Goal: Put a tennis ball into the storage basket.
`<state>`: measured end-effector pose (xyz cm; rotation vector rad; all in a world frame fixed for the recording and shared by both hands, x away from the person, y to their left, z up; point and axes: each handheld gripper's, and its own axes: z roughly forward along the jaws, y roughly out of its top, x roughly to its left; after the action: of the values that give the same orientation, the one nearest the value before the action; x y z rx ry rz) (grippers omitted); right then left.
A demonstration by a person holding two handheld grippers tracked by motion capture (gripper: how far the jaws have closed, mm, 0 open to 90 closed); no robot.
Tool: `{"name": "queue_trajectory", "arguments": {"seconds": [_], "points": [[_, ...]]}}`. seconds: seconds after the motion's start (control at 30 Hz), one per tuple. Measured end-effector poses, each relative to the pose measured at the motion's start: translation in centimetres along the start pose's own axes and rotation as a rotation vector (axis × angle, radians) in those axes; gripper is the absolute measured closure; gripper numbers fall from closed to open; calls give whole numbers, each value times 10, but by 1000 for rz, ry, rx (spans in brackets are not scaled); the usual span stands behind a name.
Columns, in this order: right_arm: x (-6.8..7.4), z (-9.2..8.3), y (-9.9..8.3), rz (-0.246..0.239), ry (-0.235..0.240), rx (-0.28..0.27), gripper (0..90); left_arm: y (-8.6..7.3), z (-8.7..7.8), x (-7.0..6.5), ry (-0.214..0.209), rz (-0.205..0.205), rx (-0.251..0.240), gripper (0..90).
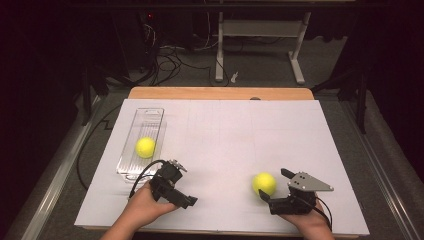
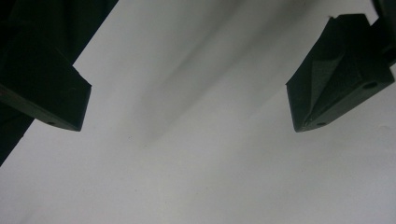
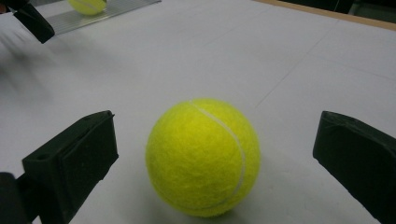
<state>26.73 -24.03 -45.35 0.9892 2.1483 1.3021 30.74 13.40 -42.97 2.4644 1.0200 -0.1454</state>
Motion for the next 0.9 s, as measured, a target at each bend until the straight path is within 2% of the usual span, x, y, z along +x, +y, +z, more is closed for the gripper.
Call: {"name": "queue_trajectory", "arguments": {"seconds": [0.43, 0.9], "points": [[2, 3, -1, 5, 14, 42, 4, -1, -2, -1, 5, 3, -9, 9], [2, 9, -3, 4, 33, 104, 4, 0, -1, -1, 8, 7, 4, 9]]}}
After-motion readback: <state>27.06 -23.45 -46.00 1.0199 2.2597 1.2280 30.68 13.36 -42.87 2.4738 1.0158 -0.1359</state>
